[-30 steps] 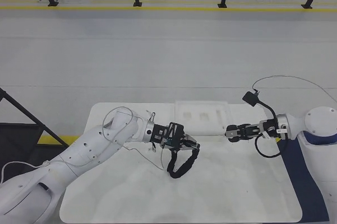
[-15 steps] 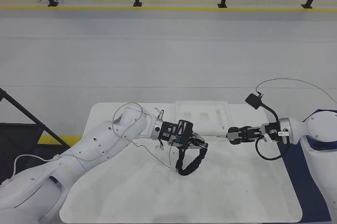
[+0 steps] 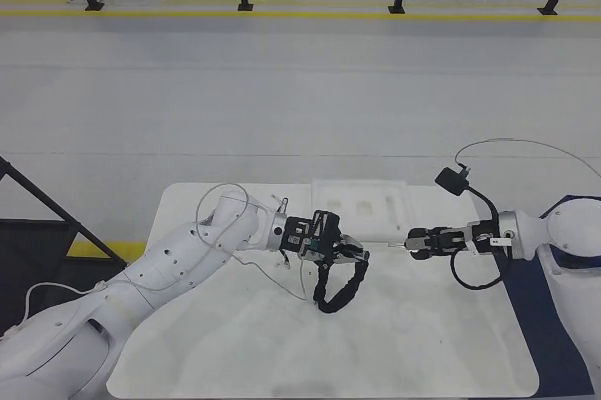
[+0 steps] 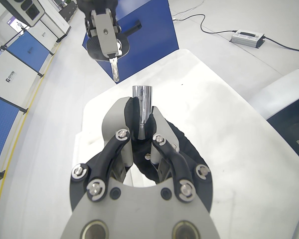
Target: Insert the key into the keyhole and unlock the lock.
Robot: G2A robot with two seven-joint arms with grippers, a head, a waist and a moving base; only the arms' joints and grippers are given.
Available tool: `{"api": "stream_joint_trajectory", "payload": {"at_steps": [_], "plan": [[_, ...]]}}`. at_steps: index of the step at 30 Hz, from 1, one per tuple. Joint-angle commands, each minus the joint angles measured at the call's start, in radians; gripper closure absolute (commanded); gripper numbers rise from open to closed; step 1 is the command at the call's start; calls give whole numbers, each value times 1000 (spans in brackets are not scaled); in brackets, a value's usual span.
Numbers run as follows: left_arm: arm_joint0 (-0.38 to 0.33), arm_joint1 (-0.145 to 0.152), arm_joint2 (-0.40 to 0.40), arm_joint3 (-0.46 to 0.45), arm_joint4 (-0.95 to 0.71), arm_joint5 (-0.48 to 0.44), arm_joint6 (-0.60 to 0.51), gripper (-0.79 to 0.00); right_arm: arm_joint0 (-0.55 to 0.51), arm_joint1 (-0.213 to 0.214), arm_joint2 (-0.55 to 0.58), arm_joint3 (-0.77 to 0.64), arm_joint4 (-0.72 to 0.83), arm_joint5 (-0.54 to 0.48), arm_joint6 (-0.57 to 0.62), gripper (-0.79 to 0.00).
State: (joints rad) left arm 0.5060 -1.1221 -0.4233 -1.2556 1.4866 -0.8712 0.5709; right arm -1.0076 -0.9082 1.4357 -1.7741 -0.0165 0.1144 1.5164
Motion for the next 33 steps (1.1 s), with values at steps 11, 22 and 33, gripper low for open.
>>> {"api": "stream_joint_trajectory", "payload": {"at_steps": [11, 22, 33], "plan": [[-63, -46, -17, -19, 15, -25, -27, 0, -95, 43, 117, -283, -77, 183, 7, 0], [-87, -135, 39, 108, 2, -15, 13, 0, -188, 74, 170, -401, -108, 224, -35, 0], [-98, -192, 70, 220, 57, -29, 150, 0, -211, 89, 150, -462, -178, 278, -89, 0]]}}
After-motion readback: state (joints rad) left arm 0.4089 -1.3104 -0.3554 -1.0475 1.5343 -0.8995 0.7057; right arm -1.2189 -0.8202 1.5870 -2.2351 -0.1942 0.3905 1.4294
